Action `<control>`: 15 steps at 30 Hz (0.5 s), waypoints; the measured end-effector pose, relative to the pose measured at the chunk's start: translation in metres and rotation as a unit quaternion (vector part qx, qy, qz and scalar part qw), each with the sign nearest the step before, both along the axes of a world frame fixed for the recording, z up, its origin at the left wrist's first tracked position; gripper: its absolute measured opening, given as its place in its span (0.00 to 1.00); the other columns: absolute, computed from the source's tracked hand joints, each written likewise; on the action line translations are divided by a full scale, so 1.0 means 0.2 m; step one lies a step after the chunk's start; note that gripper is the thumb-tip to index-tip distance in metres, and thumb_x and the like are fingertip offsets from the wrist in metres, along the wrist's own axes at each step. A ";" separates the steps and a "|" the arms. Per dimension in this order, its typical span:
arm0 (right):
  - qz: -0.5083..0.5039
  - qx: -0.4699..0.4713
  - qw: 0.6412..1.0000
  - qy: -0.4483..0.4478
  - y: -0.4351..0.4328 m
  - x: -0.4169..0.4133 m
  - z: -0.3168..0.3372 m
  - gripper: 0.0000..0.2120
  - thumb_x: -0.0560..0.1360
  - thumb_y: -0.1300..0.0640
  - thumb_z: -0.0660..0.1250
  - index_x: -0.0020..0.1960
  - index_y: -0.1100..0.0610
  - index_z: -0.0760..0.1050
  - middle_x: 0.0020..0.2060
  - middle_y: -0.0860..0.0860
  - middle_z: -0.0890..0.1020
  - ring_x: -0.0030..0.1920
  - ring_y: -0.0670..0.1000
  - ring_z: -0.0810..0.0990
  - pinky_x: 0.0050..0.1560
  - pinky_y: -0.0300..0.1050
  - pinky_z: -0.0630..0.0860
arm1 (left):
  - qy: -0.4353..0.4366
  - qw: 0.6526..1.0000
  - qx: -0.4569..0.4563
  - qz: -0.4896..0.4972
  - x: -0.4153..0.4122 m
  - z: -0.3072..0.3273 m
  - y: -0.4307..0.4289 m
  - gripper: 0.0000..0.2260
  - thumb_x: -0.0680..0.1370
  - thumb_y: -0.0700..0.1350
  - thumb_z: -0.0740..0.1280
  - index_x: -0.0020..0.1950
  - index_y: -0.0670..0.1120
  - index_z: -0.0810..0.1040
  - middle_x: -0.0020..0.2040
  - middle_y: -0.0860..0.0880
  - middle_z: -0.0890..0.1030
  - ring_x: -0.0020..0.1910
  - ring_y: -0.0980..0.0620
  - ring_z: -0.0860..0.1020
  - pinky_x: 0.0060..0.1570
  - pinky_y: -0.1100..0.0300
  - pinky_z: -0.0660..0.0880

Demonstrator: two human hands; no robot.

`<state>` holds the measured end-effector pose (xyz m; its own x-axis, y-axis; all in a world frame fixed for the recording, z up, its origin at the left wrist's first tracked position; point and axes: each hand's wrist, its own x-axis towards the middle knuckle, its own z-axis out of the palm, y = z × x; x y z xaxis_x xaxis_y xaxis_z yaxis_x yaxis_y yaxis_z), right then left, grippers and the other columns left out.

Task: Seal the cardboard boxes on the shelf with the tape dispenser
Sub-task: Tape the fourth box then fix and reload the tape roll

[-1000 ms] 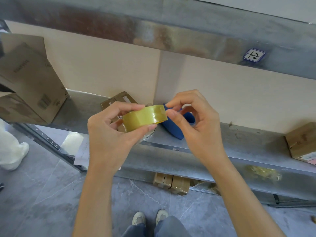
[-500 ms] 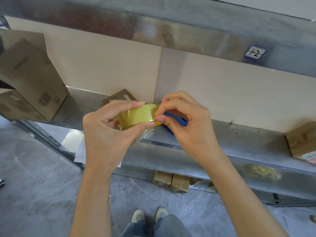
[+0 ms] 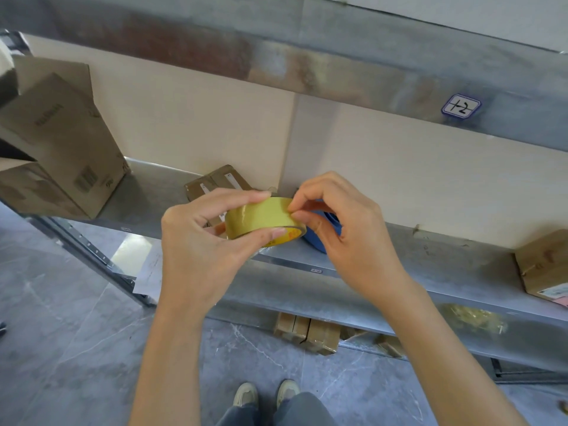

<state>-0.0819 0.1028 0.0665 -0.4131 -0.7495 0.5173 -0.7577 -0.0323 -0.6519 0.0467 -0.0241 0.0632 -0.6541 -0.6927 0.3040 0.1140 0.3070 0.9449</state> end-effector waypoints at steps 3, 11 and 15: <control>0.000 -0.008 0.999 0.032 -0.01 0.00 0.00 0.03 0.78 0.67 0.66 0.48 0.64 0.78 0.46 0.48 0.77 0.47 0.44 0.78 0.49 0.42 0.78 | -0.003 1.000 -0.001 0.002 0.00 0.01 0.00 0.18 0.60 0.50 0.80 0.49 0.52 0.85 0.45 0.57 0.85 0.49 0.54 0.82 0.45 0.51 0.82; -0.008 0.020 0.988 0.152 -0.03 0.00 -0.02 0.07 0.80 0.65 0.61 0.46 0.64 0.75 0.43 0.54 0.76 0.43 0.53 0.74 0.44 0.51 0.74 | -0.023 1.000 0.002 0.006 0.01 -0.01 -0.01 0.17 0.61 0.47 0.81 0.49 0.53 0.86 0.44 0.57 0.85 0.48 0.53 0.82 0.42 0.46 0.82; -0.011 0.072 0.983 0.171 -0.05 0.00 -0.03 0.14 0.70 0.79 0.64 0.46 0.62 0.73 0.43 0.52 0.73 0.42 0.53 0.71 0.42 0.53 0.72 | -0.017 1.000 0.017 0.006 0.02 -0.01 -0.01 0.17 0.61 0.46 0.81 0.49 0.51 0.86 0.44 0.56 0.85 0.48 0.54 0.82 0.43 0.47 0.82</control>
